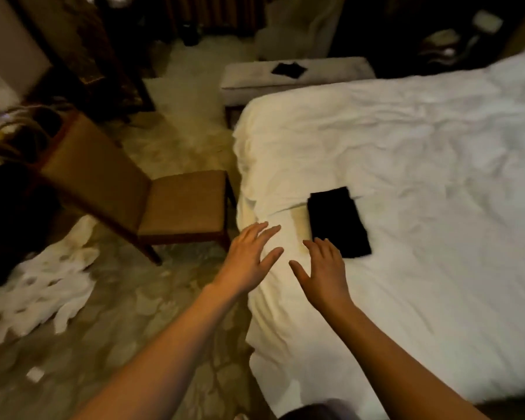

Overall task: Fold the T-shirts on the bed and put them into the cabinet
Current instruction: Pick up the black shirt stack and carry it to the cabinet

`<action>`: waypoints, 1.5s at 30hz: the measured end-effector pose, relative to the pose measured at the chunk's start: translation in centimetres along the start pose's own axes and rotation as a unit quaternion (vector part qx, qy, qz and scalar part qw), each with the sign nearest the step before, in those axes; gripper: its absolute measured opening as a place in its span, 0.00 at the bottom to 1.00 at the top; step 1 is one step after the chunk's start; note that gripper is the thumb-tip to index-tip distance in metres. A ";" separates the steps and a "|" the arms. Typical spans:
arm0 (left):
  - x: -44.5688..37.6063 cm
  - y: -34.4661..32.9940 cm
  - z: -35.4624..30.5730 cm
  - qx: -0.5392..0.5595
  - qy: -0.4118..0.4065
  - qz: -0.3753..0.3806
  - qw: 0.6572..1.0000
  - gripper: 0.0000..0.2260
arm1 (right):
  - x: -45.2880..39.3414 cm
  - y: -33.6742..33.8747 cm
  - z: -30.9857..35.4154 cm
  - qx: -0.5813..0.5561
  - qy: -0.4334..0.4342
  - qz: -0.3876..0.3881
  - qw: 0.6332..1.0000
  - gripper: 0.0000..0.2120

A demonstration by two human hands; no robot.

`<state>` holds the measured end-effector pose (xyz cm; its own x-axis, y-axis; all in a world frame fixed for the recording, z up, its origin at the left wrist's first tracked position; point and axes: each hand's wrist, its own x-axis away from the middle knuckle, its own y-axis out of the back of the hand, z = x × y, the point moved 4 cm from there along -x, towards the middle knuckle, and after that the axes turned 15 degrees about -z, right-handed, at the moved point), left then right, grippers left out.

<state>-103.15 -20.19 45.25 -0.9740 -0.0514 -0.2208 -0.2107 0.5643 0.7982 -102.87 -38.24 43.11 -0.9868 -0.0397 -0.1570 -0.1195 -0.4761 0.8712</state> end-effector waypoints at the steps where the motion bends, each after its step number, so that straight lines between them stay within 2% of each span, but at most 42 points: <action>1: -1.6 -0.7 0.1 0.005 -0.018 0.012 1.000 0.24 | -0.7 0.3 -0.8 0.005 -0.028 -0.017 0.999 0.30; 10: -11.1 -6.7 -2.8 0.052 -0.110 0.069 0.990 0.23 | -5.5 1.2 -6.7 -0.031 -0.173 -0.106 0.979 0.28; 15: -16.8 -10.9 -3.1 0.068 -0.126 0.139 0.980 0.23 | -7.2 0.5 -9.5 -0.074 -0.292 -0.138 0.944 0.27; 20: -24.9 -17.8 -1.1 0.073 -0.148 0.215 0.963 0.23 | -10.7 -3.5 -12.3 -0.113 -0.389 -0.142 0.903 0.29; 23: -29.4 -22.7 0.6 0.076 -0.171 0.268 0.945 0.24 | -13.9 -7.1 -13.5 -0.142 -0.456 -0.167 0.862 0.31; 26: -34.6 -29.7 2.8 0.048 -0.200 0.326 0.923 0.31 | -18.1 -12.7 -15.8 -0.155 -0.547 -0.210 0.796 0.33; 28: -36.1 -31.0 3.7 0.057 -0.202 0.314 0.926 0.32 | -19.2 -14.3 -15.4 -0.175 -0.569 -0.239 0.767 0.36; 30: -38.7 -35.8 5.0 0.048 -0.188 0.332 0.923 0.35 | -21.3 -18.6 -17.6 -0.185 -0.622 -0.275 0.709 0.42; 32: -40.3 -40.5 7.2 0.017 -0.185 0.350 0.918 0.43 | -22.5 -22.7 -19.4 -0.183 -0.668 -0.294 0.658 0.49; 34: -41.2 -45.0 8.6 0.009 -0.220 0.377 0.900 0.45 | -22.7 -26.4 -21.4 -0.179 -0.700 -0.295 0.625 0.54; 36: -41.6 -48.8 9.6 0.024 -0.246 0.412 0.877 0.43 | -22.7 -28.9 -23.7 -0.179 -0.714 -0.294 0.610 0.54; 41: -40.5 -53.1 9.2 0.119 -0.172 0.453 0.867 0.39 | -21.6 -31.5 -28.2 -0.156 -0.703 -0.327 0.612 0.49; 43: -40.5 -54.1 9.2 0.134 -0.108 0.463 0.869 0.39 | -21.0 -31.9 -29.4 -0.182 -0.710 -0.338 0.590 0.47; 45: -40.7 -55.0 9.3 0.143 -0.027 0.482 0.864 0.33 | -20.6 -32.2 -30.4 -0.197 -0.723 -0.347 0.564 0.48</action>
<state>-51.15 -41.48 5.08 -0.6788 0.5899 0.4373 0.7327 0.5052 0.4560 -75.38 -48.78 4.21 0.1917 0.8983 0.3953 -0.7786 -0.1060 0.6185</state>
